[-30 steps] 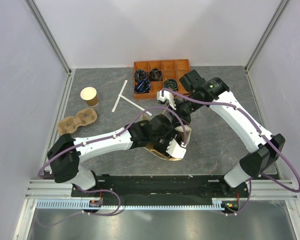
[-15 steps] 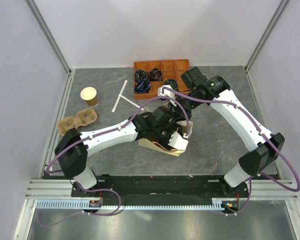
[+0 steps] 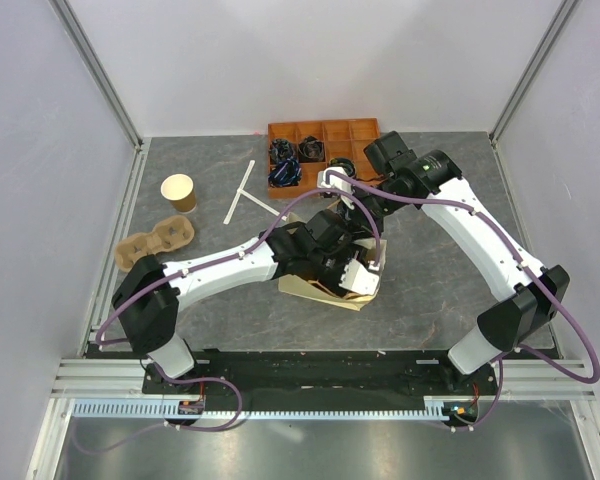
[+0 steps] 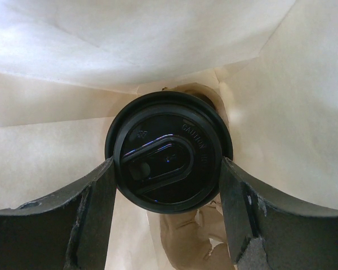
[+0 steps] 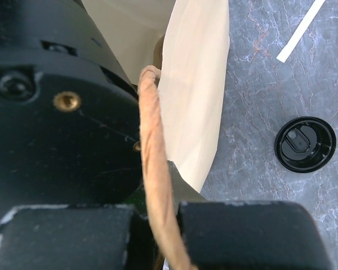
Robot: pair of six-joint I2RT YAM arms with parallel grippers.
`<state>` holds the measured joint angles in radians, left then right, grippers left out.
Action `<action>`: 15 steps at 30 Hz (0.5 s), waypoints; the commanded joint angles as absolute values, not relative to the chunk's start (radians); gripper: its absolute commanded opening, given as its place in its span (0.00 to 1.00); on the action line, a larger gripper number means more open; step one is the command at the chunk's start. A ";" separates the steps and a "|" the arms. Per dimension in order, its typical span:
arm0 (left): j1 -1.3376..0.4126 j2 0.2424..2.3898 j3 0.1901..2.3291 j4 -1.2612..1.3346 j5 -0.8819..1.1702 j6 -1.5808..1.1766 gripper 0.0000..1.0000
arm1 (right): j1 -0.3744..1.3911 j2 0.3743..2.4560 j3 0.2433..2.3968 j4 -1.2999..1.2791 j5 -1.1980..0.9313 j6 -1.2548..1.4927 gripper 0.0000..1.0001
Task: Pack the takeout coffee
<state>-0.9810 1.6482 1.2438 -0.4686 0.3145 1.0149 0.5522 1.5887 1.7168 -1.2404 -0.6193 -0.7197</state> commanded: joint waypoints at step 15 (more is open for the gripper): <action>-0.960 1.641 1.189 -0.469 0.209 0.904 0.77 | 0.575 1.605 1.663 -1.338 -0.677 -0.735 0.00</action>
